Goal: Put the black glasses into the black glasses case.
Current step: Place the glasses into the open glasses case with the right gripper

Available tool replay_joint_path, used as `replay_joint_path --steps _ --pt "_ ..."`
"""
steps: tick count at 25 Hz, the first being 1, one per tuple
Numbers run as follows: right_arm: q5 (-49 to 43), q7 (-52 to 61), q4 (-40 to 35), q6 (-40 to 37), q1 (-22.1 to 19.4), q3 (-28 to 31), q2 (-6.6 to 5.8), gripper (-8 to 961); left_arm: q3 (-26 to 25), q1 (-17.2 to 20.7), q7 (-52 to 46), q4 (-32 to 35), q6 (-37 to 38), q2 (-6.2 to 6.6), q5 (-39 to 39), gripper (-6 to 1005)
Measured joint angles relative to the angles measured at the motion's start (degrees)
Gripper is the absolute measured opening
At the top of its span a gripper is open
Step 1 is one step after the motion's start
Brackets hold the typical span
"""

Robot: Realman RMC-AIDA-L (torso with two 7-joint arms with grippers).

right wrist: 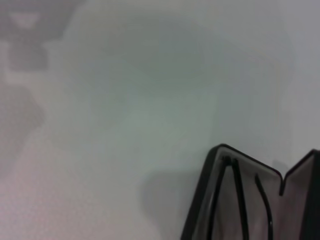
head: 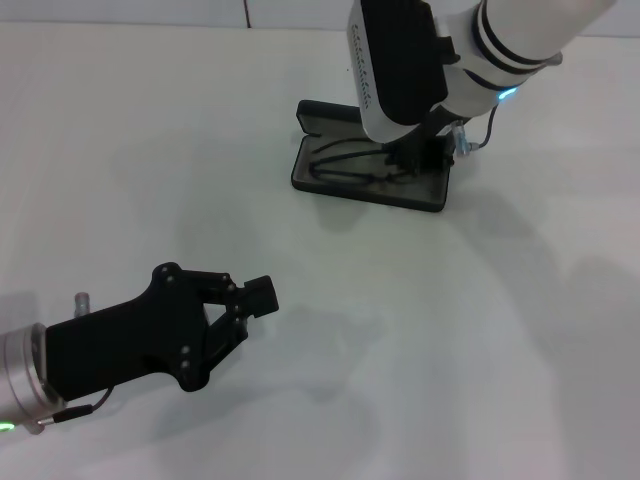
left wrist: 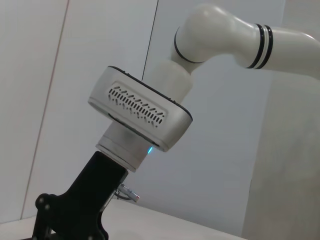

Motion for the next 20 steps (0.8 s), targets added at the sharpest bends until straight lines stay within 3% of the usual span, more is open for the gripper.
replay_joint_path --steps 6,13,20 --pt "-0.58 0.38 -2.83 -1.29 -1.48 0.11 0.0 97 -0.01 0.06 0.0 0.0 0.0 0.0 0.03 56" --pt "-4.96 3.65 -17.22 -5.96 -8.24 0.1 0.0 96 -0.1 -0.05 0.0 0.0 0.21 0.01 -0.13 56" --pt "-5.38 3.76 -16.17 -6.16 -8.83 1.73 0.0 96 0.1 -0.58 0.0 0.0 0.35 -0.04 -0.26 56"
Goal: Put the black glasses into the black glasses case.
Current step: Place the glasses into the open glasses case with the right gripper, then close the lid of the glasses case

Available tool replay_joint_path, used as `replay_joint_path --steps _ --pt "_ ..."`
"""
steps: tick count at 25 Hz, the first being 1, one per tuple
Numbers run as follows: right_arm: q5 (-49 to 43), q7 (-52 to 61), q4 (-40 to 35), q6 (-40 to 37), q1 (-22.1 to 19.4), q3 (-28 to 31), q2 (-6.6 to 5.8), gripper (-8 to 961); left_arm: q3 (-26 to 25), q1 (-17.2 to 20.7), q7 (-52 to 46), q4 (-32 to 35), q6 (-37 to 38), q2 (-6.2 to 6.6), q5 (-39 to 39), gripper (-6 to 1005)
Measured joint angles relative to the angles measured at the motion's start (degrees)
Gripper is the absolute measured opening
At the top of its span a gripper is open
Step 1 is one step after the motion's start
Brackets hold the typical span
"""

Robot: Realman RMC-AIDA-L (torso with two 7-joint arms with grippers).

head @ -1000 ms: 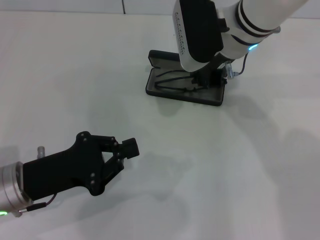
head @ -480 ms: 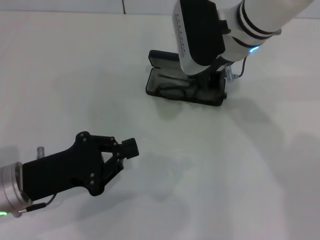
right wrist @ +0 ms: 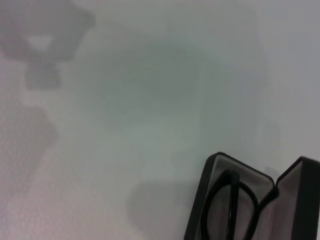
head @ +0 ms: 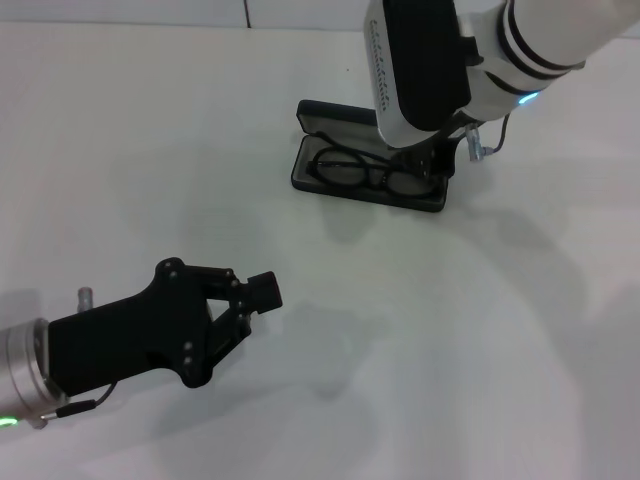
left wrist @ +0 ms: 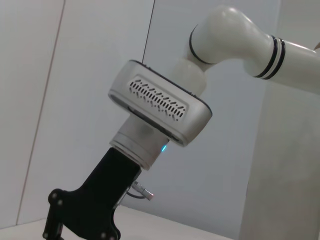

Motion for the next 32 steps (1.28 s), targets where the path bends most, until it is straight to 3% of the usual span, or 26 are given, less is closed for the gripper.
replay_joint_path --steps 14,18,24,30,31,32 --pt "1.78 -2.49 7.34 6.8 1.2 -0.94 0.0 96 -0.01 -0.04 -0.09 0.0 0.01 -0.17 0.0 56" --pt "4.03 -2.62 4.68 6.59 -0.41 -1.1 0.0 96 -0.21 -0.11 -0.45 0.04 0.07 -0.24 -0.4 56" --pt "5.09 -0.26 -16.61 1.47 -14.61 -0.24 -0.02 96 -0.33 -0.77 -1.4 0.67 2.31 0.59 -4.51 56" --pt "12.39 0.95 -35.24 -2.83 -33.83 4.67 -0.3 97 -0.34 -2.55 -4.67 2.11 2.27 1.59 -8.34 56" --pt "12.39 0.95 -35.24 -2.83 -33.83 4.67 -0.3 97 -0.33 -3.08 -5.13 2.18 2.17 1.78 -8.51 56" --pt "17.77 -0.29 -39.37 -4.29 -40.69 8.46 -0.42 97 -0.33 -3.63 -5.66 2.41 2.03 2.01 -8.69 56"
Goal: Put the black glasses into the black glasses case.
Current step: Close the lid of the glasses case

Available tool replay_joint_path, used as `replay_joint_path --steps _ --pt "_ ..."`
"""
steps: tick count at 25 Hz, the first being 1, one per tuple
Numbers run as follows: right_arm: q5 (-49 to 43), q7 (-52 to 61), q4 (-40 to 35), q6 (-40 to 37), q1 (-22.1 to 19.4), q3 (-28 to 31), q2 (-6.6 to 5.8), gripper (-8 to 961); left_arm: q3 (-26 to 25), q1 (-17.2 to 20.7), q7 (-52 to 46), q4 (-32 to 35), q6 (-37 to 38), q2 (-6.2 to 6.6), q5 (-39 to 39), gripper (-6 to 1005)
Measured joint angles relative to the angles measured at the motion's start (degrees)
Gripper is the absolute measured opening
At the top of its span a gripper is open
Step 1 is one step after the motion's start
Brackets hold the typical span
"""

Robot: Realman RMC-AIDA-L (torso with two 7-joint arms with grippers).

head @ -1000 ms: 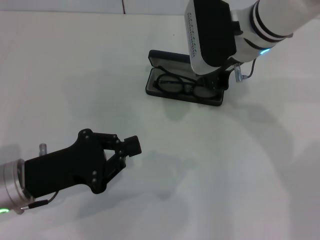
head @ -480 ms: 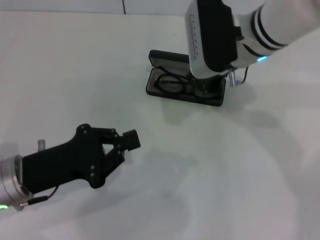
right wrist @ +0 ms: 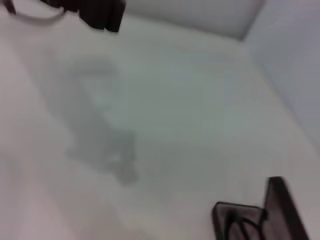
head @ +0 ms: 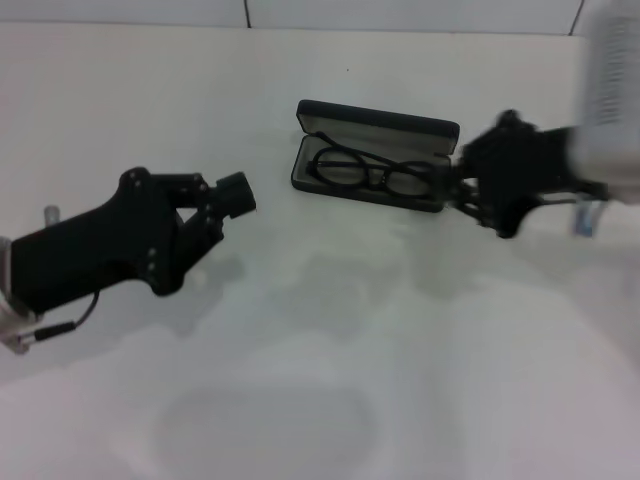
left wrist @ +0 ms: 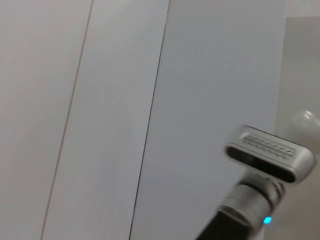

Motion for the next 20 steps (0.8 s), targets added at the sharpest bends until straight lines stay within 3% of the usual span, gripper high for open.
replay_joint_path --steps 4,6,8,9,12,15,17,20 --pt "10.36 -4.2 0.21 -4.4 -6.57 6.89 -0.09 128 -1.01 -1.87 -1.54 1.16 -0.93 0.82 -0.1 56" --pt "17.08 -7.54 3.04 -9.18 -9.47 12.46 -0.32 143 -1.37 -4.58 -2.47 1.43 -2.78 1.06 0.37 59" --pt "24.26 -12.67 9.43 -18.77 -11.87 22.74 -0.41 159 -1.35 -6.45 -3.08 1.57 -4.18 1.2 0.64 62" --pt "26.46 -14.38 13.18 -23.44 -12.04 27.49 -0.41 166 -1.14 -11.01 -4.93 1.76 -8.19 1.54 1.75 63" --pt "29.46 -17.18 21.52 -33.22 -11.86 39.21 -0.45 190 -0.95 -14.7 -6.43 1.79 -12.13 2.11 3.15 76" --pt "28.05 -19.6 30.59 -43.25 -11.5 55.09 -0.48 213 -0.89 -18.93 -7.64 1.79 -17.08 2.35 5.87 90" --pt "26.32 -21.64 34.35 -46.83 -11.57 62.33 -0.49 228 -0.89 -21.59 -8.01 1.81 -20.78 2.15 8.14 99" --pt "25.19 -24.66 39.89 -49.53 -11.8 68.27 -0.62 251 -0.87 -24.62 -8.3 1.81 -26.24 0.91 11.42 136"
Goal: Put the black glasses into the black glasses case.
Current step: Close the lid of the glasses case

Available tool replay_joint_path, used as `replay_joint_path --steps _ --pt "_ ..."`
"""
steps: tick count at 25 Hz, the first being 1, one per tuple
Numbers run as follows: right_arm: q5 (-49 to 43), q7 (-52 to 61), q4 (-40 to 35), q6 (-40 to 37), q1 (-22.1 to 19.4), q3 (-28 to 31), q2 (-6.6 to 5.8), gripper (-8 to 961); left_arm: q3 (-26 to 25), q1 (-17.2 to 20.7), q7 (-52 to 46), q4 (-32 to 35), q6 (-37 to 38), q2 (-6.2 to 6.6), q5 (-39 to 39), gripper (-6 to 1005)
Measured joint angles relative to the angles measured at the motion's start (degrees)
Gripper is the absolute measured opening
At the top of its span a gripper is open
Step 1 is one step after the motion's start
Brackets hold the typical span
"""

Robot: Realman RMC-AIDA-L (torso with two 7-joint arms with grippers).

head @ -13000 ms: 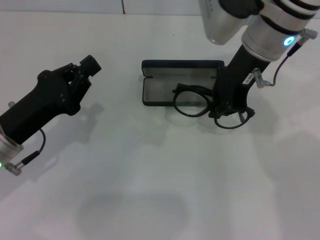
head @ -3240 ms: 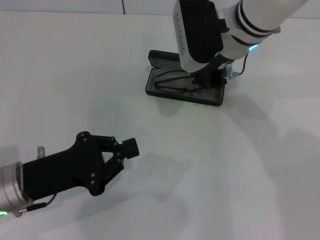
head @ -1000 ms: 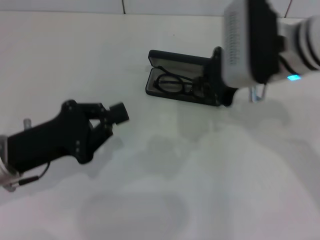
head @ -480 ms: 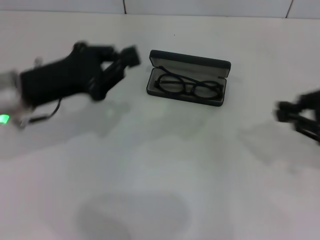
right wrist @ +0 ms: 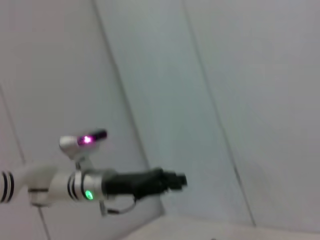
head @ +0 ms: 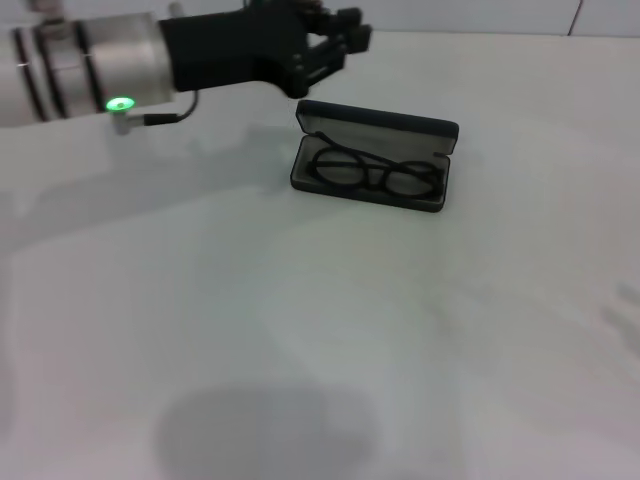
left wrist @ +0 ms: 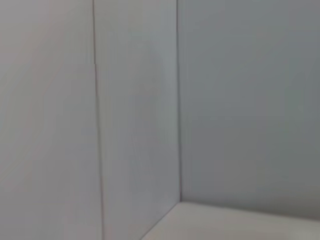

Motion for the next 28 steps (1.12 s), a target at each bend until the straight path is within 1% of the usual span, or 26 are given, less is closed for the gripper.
replay_joint_path --steps 1,3,4,5,6,9,12,13,14,19,24,28 --pt "-0.37 -1.2 1.75 -0.26 -0.11 0.9 -0.07 259 0.01 -1.36 -0.04 -0.12 -2.53 -0.69 1.78 153" --pt "-1.16 -2.6 3.64 -0.16 -0.13 1.4 -0.11 309 0.05 -3.41 -0.1 -0.43 -7.4 -2.03 5.53 186" --pt "-1.66 -3.11 4.54 0.07 0.04 1.44 -0.11 334 0.05 -4.12 -0.13 -0.55 -9.27 -2.46 6.84 185" --pt "-2.06 -3.6 5.45 0.28 0.3 1.46 -0.09 334 0.14 -5.01 -0.19 -0.83 -11.79 -3.05 8.49 185" --pt "-2.3 -4.09 6.34 0.52 0.64 1.36 -0.1 334 0.46 -5.73 -0.26 -1.47 -13.91 -3.33 9.36 184" --pt "-2.8 -6.2 9.57 1.62 1.99 0.89 -0.14 335 1.41 -7.39 -0.29 -4.06 -18.4 -3.41 9.62 183" --pt "-4.34 -7.29 11.04 2.67 3.38 0.91 -0.12 336 1.53 -7.77 -0.3 -4.93 -20.52 -3.42 9.55 182" --pt "-4.34 -7.29 11.04 2.67 3.38 0.91 -0.12 336 1.53 -7.76 -0.31 -5.06 -20.97 -3.42 9.55 182" --pt "-5.99 -7.64 11.62 3.72 4.69 0.94 0.04 336 1.53 -7.76 -0.31 -5.16 -21.14 -3.42 9.55 181" --pt "-7.48 -8.55 13.4 5.3 6.61 0.84 0.17 338 1.51 -7.82 -0.31 -6.54 -21.62 -3.44 9.64 180" --pt "-7.85 -9.3 14.49 7.3 7.54 0.17 0.18 339 2.02 -7.95 0.12 -8.19 -22.59 -3.7 9.72 177" --pt "-8.0 -9.45 15.22 8.68 8.1 -0.42 0.22 340 3.35 -8.21 0.44 -8.67 -23.87 -4.02 9.04 175"
